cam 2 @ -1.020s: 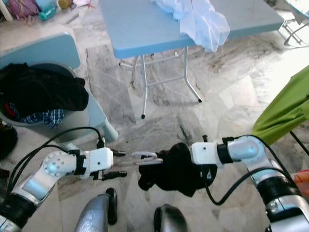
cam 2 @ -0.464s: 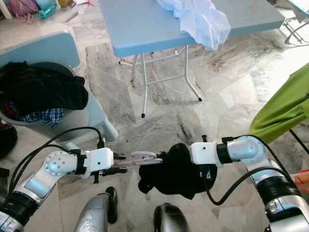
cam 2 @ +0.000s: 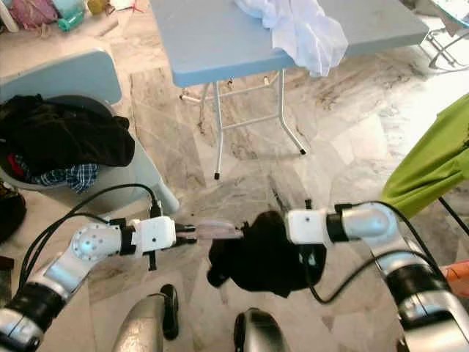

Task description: Hang hanger

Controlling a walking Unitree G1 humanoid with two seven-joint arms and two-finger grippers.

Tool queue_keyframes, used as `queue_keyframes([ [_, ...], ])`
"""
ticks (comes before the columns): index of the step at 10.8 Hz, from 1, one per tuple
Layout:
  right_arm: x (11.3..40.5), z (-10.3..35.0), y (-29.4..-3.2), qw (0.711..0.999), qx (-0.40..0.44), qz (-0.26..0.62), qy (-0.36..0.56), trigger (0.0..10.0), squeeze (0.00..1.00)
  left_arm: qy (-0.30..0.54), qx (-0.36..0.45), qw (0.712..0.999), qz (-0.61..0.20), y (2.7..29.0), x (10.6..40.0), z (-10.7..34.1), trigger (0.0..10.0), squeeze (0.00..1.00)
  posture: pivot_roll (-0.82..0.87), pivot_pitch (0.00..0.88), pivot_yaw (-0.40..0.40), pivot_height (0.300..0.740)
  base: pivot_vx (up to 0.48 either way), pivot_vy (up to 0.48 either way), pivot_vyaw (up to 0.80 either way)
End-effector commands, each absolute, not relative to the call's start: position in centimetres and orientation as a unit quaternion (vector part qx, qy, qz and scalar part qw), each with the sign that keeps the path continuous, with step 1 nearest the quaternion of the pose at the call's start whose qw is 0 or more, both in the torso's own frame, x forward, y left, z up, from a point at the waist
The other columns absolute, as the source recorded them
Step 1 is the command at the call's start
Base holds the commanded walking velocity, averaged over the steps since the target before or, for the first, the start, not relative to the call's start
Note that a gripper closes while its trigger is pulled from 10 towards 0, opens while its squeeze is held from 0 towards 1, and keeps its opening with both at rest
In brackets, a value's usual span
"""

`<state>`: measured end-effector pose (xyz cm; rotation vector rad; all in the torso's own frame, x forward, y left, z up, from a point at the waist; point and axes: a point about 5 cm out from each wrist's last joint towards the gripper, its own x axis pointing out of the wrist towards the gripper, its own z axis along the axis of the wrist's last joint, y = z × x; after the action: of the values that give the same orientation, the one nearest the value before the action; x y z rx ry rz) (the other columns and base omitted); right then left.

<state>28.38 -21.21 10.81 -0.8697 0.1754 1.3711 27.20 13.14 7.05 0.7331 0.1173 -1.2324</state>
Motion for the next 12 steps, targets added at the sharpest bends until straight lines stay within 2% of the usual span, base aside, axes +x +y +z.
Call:
queue_keyframes([
  [1, 28.7, 11.5, -21.3, 0.691, -0.395, 0.602, 0.058, 10.0, 0.00, 0.053, 0.340, 0.754, -0.560, 13.2, 27.3, 6.8, 0.0, 0.00, -0.03, 0.204, -0.056, 0.740, 0.000, 0.000, 0.00],
  [4, 29.1, 11.7, -21.1, 0.697, -0.403, 0.591, 0.042, 10.0, 0.00, 0.050, 0.341, 0.759, -0.552, 13.3, 27.7, 6.6, 0.0, 0.00, -0.03, 0.201, -0.053, 0.740, 0.000, 0.000, 0.00],
  [5, 29.1, 11.7, -21.1, 0.698, -0.404, 0.590, 0.040, 10.0, 0.00, 0.048, 0.336, 0.767, -0.545, 13.4, 27.8, 6.6, 0.0, 0.00, -0.03, 0.201, -0.053, 0.740, 0.000, 0.000, 0.00],
  [6, 29.3, 11.8, -21.0, 0.701, -0.406, 0.585, 0.037, 10.0, 0.00, 0.043, 0.325, 0.790, -0.518, 13.8, 28.5, 6.9, 0.0, 0.00, -0.03, 0.200, -0.053, 0.740, 0.000, 0.000, 0.00],
  [7, 29.5, 11.8, -21.0, 0.704, -0.397, 0.587, 0.041, 10.0, 1.00, 0.037, 0.316, 0.802, -0.505, 14.0, 28.8, 7.0, 0.0, 0.00, -0.02, 0.199, -0.054, 0.740, 0.000, 0.000, 0.00],
  [8, 29.8, 12.2, -20.9, 0.710, -0.385, 0.589, 0.038, 10.0, 1.00, 0.029, 0.299, 0.819, -0.489, 14.1, 29.0, 7.1, 0.0, 0.00, -0.02, 0.199, -0.054, 0.740, 0.000, 0.000, 0.00],
  [11, 30.2, 12.1, -20.6, 0.721, -0.397, 0.568, 0.020, 10.0, 1.00, 0.014, 0.265, 0.843, -0.468, 13.8, 28.9, 7.1, 0.0, 0.00, -0.02, 0.201, -0.056, 0.740, 0.000, 0.000, 0.00],
  [12, 30.9, 12.4, -20.6, 0.734, -0.414, 0.538, 0.011, 10.0, 1.00, -0.017, 0.238, 0.858, -0.454, 13.2, 29.1, 8.0, 0.0, 0.34, -0.02, 0.202, -0.056, 0.740, 0.000, 0.000, 0.00],
])
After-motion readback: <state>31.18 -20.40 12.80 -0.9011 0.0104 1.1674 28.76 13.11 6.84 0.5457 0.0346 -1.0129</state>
